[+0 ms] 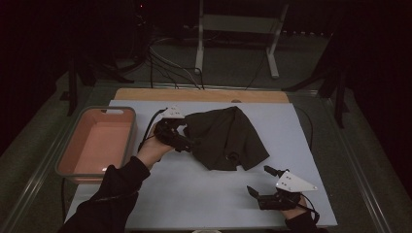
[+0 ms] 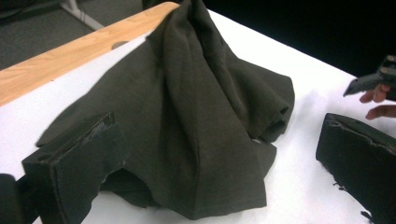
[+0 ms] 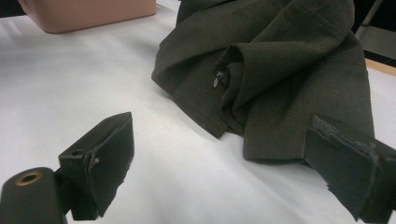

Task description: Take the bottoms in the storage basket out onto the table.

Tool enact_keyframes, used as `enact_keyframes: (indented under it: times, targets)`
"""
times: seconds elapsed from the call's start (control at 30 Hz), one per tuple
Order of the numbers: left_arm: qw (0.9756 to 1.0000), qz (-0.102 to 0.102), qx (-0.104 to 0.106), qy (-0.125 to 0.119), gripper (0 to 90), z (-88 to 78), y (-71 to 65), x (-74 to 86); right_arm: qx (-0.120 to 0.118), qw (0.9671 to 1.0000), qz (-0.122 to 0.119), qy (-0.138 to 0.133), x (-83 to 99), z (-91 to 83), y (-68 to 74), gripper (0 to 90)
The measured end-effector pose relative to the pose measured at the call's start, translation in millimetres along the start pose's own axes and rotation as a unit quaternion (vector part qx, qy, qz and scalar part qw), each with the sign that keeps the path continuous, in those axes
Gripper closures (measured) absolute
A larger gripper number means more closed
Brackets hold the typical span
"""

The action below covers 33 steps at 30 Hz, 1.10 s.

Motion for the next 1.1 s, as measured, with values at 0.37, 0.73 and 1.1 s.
enact_keyframes:
  times: [0.37, 0.73, 1.1]
  targets:
    - [0.9998, -0.009, 0.015, 0.013, 0.3, 5.9, -6.6, 27.0, 0.0, 1.0, -0.001, 0.001, 0.0, 0.8, 1.0, 9.4]
    - [0.9993, -0.003, 0.032, 0.019, 0.3, 5.3, -19.4, 48.1, 0.0, 1.0, -0.003, 0.003, 0.3, 1.2, 1.1, 9.3]
    - [0.9975, 0.022, 0.054, 0.04, 0.2, 6.5, -33.4, 72.1, 0.002, 1.0, -0.004, 0.006, 0.7, 1.7, 1.5, 9.3]
Point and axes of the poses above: each handheld gripper's, and its own axes: z roughly forward along the jaws, x roughly out of its underside, y roughly to its left, the point moved 3 cm from there along z, roughly forward along the jaws, and after that the axes turned 6 degrees about -x, right-handed, at the moved point
